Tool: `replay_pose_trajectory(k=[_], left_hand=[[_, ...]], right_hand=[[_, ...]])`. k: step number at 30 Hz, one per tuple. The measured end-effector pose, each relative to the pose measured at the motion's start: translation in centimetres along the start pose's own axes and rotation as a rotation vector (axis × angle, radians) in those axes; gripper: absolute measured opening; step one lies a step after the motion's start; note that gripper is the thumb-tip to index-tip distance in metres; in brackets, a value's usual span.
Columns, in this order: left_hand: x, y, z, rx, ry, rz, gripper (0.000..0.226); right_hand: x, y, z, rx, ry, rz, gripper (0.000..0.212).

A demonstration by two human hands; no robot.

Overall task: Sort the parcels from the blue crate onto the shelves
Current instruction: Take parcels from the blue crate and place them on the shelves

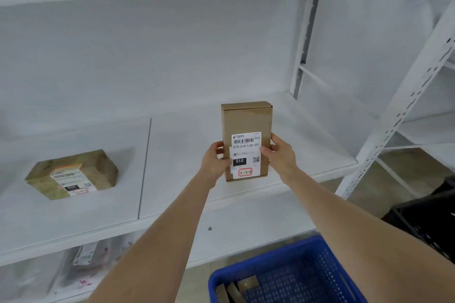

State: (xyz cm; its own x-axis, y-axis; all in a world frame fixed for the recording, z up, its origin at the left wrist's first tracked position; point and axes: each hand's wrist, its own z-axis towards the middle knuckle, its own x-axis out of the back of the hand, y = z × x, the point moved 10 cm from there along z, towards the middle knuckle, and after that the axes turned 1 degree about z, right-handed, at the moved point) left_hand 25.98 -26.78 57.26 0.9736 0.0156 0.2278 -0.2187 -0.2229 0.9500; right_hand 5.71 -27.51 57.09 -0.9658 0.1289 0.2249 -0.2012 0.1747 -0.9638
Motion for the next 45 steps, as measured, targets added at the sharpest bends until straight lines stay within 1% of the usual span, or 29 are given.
replay_pose_trajectory(k=[3, 6, 10, 14, 17, 20, 24, 27, 29, 32, 33, 35, 37, 39, 41, 45], left_hand=[[-2.2, 0.3, 0.9, 0.001, 0.027, 0.017, 0.054], [-2.9, 0.0, 1.6, 0.009, 0.051, 0.043, 0.054], [-1.7, -0.5, 1.8, 0.02, 0.097, 0.061, 0.053], [-0.1, -1.3, 1.8, 0.026, 0.121, 0.06, 0.052], [0.7, -1.9, 1.2, 0.037, 0.116, 0.058, 0.051], [1.0, -2.6, 0.5, 0.053, 0.09, 0.063, 0.05], [1.1, -4.1, -0.2, 0.085, 0.079, 0.1, 0.047], [0.9, -4.0, -0.6, 0.06, 0.056, 0.156, 0.054], [1.0, -2.9, -1.0, -0.022, 0.07, 0.196, 0.067], [2.5, 0.1, -2.3, -0.199, 0.221, 0.17, 0.079], [2.9, 1.7, -3.0, -0.295, 0.271, 0.228, 0.08], [2.7, 5.1, -4.1, -0.511, 0.323, 0.488, 0.079], [1.5, 7.6, -4.9, -0.703, 0.326, 0.748, 0.072], [0.0, 8.7, -5.5, -0.848, 0.336, 0.903, 0.062], [-0.6, 9.0, -5.7, -0.889, 0.366, 0.97, 0.057], [-1.2, 9.4, -5.8, -0.888, 0.395, 1.046, 0.056]], right_hand=[[2.1, 0.6, 1.3, 0.01, 0.04, 0.007, 0.057], [2.5, 1.3, 2.4, 0.016, 0.03, 0.007, 0.057], [0.9, 2.3, 3.3, 0.021, -0.008, 0.035, 0.06], [-0.8, 2.0, 3.2, 0.033, -0.003, 0.034, 0.06], [-1.5, 1.7, 2.3, 0.067, 0.0, -0.025, 0.057], [-1.8, 2.1, 0.9, 0.085, 0.023, -0.021, 0.056], [-2.3, 3.5, -0.2, 0.049, 0.049, -0.036, 0.048], [-2.7, 4.4, -0.6, 0.025, 0.054, -0.054, 0.044], [-3.0, 4.9, -0.7, 0.017, 0.057, -0.059, 0.043], [-3.2, 5.3, -0.8, 0.002, 0.06, -0.078, 0.04], [-3.2, 5.4, -0.8, 0.0, 0.058, -0.087, 0.04], [-3.3, 5.5, -0.8, -0.007, 0.053, -0.117, 0.041], [-3.4, 5.7, -0.8, -0.015, 0.052, -0.151, 0.041], [-3.4, 5.9, -0.8, -0.016, 0.05, -0.168, 0.039], [-3.4, 6.1, -0.6, -0.009, 0.045, -0.2, 0.035], [-3.5, 6.4, -0.4, 0.011, 0.034, -0.302, 0.031]])
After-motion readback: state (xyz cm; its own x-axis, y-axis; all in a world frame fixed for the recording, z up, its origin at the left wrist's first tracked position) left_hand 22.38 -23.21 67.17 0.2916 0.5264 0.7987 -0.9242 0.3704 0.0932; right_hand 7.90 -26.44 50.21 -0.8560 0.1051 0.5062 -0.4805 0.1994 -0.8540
